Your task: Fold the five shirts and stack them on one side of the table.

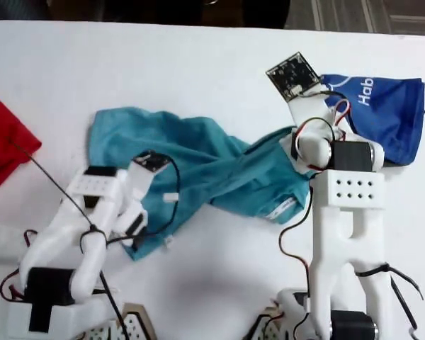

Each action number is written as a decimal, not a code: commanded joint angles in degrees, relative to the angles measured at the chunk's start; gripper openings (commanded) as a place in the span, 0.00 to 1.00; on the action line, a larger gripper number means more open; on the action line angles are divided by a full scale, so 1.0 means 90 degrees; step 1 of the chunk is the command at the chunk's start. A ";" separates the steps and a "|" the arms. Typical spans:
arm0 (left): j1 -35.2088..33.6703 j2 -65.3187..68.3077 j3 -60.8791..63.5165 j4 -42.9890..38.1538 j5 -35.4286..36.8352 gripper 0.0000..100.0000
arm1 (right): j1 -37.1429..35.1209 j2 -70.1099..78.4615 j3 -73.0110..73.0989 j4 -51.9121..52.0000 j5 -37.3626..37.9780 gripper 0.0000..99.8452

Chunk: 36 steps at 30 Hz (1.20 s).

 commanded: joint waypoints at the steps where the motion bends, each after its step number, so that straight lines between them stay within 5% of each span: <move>1: 0.0059 -0.0117 -0.0015 -0.0723 0.0127 0.16 | 0.0044 -0.0230 0.0020 -0.0142 0.0010 0.02; 11: -0.0176 0.1924 -0.1978 -0.0225 0.1661 0.16 | 0.0063 -0.0298 0.0410 -0.0181 -0.0781 0.02; 20: -0.0879 0.4044 -0.5201 0.1602 0.1524 0.16 | 0.0044 -0.0278 0.0420 -0.0190 -0.0908 0.02; 36: -0.0664 0.2716 -0.5993 0.3487 0.1504 0.16 | 0.0034 -0.0230 0.0430 -0.0415 -0.1289 0.02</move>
